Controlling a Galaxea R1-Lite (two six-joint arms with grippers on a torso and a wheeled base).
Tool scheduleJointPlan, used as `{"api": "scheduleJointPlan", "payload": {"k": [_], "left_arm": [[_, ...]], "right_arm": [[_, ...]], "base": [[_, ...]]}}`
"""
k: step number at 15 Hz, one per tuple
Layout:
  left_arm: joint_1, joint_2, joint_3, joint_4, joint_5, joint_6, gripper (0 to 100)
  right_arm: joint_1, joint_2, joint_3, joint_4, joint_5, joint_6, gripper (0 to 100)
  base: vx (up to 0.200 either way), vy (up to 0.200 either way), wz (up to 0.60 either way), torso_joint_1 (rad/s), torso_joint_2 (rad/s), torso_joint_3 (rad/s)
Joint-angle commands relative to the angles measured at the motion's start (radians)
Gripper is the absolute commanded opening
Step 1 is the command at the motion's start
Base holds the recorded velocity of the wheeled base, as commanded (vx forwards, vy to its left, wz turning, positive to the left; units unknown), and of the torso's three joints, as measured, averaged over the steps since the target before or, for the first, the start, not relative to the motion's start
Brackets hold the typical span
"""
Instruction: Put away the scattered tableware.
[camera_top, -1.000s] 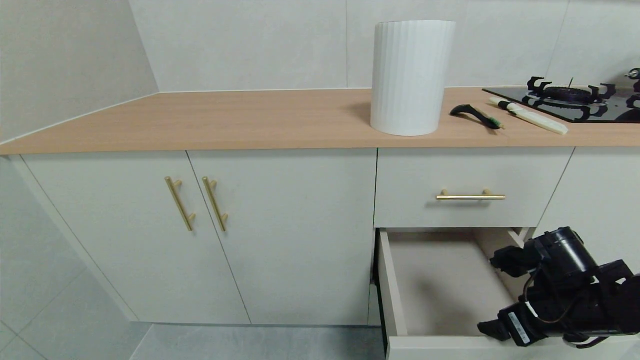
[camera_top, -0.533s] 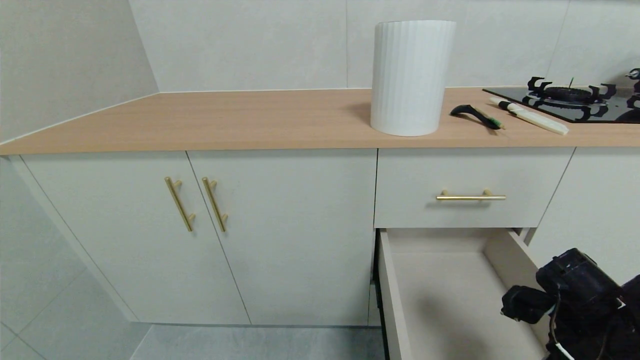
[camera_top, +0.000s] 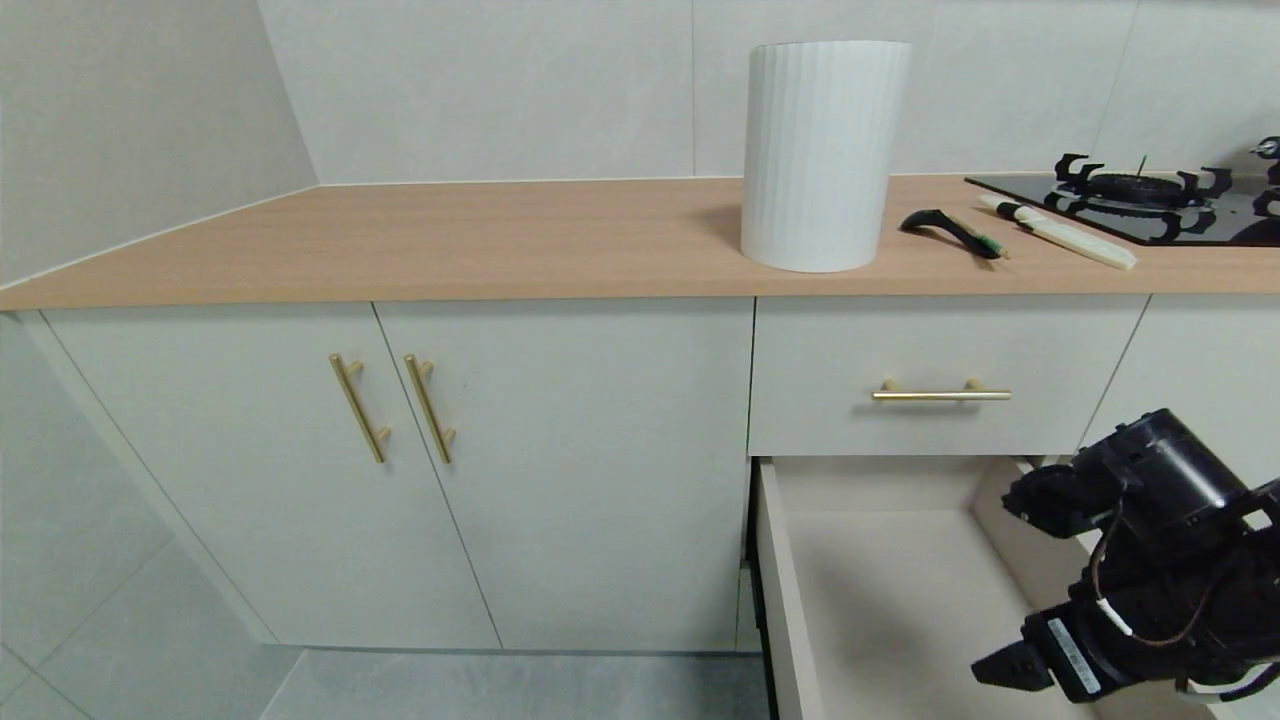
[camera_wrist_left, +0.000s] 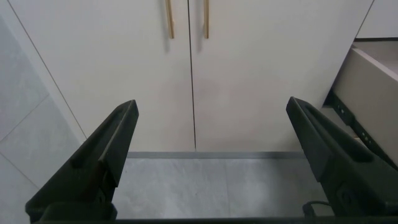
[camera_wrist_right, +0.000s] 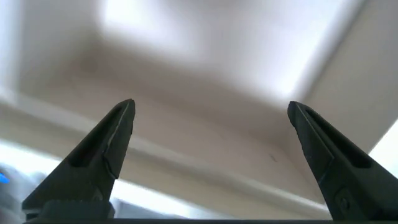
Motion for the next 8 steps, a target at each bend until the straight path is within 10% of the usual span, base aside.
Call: {"api": "scheduleJointPlan", "payload": {"k": [1, 8], "left_arm": [[0.000, 0.000, 0.000, 0.000, -0.001, 0.000, 100], [0.000, 0.000, 0.000, 0.000, 0.000, 0.000, 100]], "right_arm": [[0.001, -0.033, -0.053, -0.005, -0.004, 0.029, 100], [-0.018, -0.067, -0.050, -0.084, -0.009, 0.051, 100]], "base": [[0.000, 0.000, 0.00, 0.000, 0.00, 0.000], [0.000, 0.000, 0.00, 0.004, -0.02, -0.013]]}}
